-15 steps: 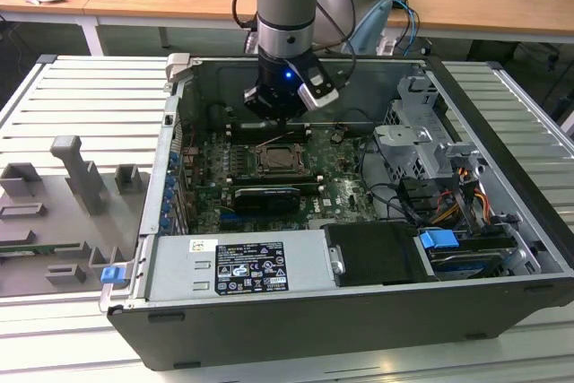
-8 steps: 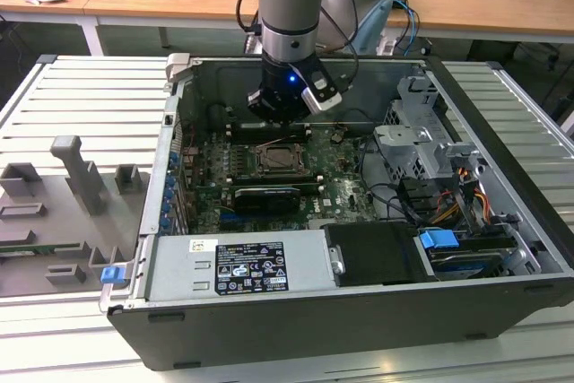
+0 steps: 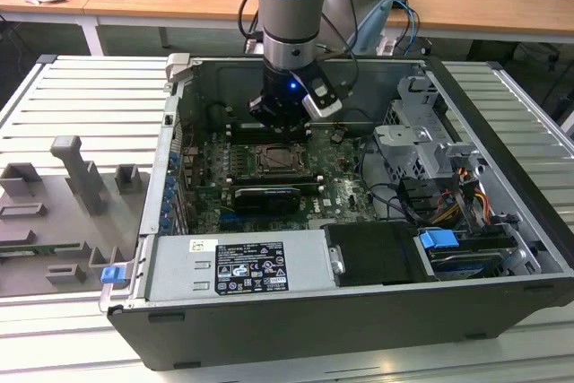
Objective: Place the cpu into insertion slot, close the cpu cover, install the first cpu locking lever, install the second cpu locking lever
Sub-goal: 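Install the first cpu locking lever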
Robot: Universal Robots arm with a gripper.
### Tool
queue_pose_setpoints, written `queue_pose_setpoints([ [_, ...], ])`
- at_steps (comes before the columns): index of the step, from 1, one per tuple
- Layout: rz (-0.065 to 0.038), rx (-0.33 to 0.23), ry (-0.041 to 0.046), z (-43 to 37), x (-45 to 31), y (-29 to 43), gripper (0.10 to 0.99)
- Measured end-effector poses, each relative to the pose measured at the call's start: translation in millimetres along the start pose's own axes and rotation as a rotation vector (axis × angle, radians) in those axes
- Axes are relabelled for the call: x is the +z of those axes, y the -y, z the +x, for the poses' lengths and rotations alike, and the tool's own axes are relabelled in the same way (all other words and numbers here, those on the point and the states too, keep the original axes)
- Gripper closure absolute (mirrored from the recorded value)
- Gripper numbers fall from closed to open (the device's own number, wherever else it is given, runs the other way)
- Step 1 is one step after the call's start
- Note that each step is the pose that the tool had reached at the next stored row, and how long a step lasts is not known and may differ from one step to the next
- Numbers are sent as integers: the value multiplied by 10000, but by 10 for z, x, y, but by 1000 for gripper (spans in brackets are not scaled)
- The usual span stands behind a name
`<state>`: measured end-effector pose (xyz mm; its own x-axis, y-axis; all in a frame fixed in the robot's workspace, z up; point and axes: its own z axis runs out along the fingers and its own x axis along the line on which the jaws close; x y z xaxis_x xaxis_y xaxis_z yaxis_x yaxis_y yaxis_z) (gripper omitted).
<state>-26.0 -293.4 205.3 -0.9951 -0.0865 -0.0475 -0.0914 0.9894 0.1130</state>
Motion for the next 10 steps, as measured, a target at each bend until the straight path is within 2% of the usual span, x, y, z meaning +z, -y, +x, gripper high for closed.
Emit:
queue_pose_setpoints([
  [6,119,-5,-11,-3,22,3,980],
  [10,131,-5,-13,-2,46,6,980],
])
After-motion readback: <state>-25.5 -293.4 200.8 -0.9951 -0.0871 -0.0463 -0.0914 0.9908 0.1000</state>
